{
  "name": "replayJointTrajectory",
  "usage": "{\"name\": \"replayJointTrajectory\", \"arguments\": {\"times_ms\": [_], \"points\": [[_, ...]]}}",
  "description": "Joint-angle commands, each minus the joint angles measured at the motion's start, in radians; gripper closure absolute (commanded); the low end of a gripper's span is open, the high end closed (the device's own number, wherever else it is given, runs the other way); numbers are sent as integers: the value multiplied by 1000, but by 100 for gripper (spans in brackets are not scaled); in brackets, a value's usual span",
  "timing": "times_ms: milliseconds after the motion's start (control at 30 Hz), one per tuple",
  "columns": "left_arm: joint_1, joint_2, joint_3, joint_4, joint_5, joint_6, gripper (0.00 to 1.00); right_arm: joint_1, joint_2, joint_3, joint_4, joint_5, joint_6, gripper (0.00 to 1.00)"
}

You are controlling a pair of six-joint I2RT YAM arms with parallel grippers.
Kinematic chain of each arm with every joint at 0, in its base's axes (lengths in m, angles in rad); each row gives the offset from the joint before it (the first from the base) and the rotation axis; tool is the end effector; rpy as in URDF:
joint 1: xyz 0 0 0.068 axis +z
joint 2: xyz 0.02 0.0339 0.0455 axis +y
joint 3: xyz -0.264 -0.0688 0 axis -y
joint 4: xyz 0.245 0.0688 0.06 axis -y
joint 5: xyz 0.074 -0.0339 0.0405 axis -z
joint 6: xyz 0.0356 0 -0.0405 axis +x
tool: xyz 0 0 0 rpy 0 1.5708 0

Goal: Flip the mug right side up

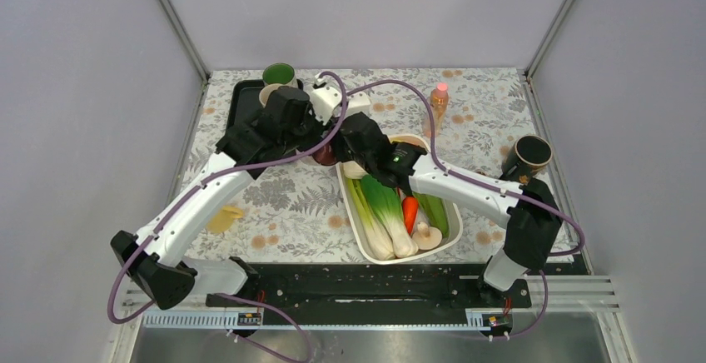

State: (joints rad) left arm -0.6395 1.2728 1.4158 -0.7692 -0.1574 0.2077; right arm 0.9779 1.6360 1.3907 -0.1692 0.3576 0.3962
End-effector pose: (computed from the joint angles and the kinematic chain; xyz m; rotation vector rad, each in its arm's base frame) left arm 0.2159 -0.1536 0.3962 0.8187 2.0301 -0.0709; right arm 0.2270 0.3146 0.3324 -0.3448 1.9680 0.5440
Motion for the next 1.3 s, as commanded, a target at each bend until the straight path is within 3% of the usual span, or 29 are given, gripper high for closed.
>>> {"name": "replayJointTrajectory", "arguments": {"times_ms": [0,67,133,267,433,500,567,633,733,900,1033,1100,1267], "points": [[32,71,-17,-18,-75,94,57,14,-62,31,194,-39,60,100],[32,96,-36,-36,-38,92,56,9,-55,14,233,-35,89,100],[35,106,-71,-2,-62,89,64,7,-47,-4,271,-28,119,100],[43,94,-123,64,-93,99,100,7,-48,-44,345,-5,170,100],[66,66,-193,143,-130,145,100,6,-47,-56,375,6,150,98],[114,52,-221,202,-98,169,100,4,-42,-59,389,-10,133,61],[182,57,-216,222,-38,175,100,-4,-26,-51,386,-47,136,37],[252,74,-202,228,10,176,100,-14,-11,-46,381,-84,151,19],[372,101,-187,243,75,183,100,-23,3,-44,375,-133,157,7],[516,181,-153,295,170,303,100,-24,-2,-43,373,-191,117,1],[623,347,42,143,417,535,100,-24,-44,-71,364,-228,36,0],[639,405,128,73,528,664,100,-25,-79,-97,351,-217,5,1],[662,501,220,19,630,894,100,-25,-157,-183,348,-182,-48,1]]}}
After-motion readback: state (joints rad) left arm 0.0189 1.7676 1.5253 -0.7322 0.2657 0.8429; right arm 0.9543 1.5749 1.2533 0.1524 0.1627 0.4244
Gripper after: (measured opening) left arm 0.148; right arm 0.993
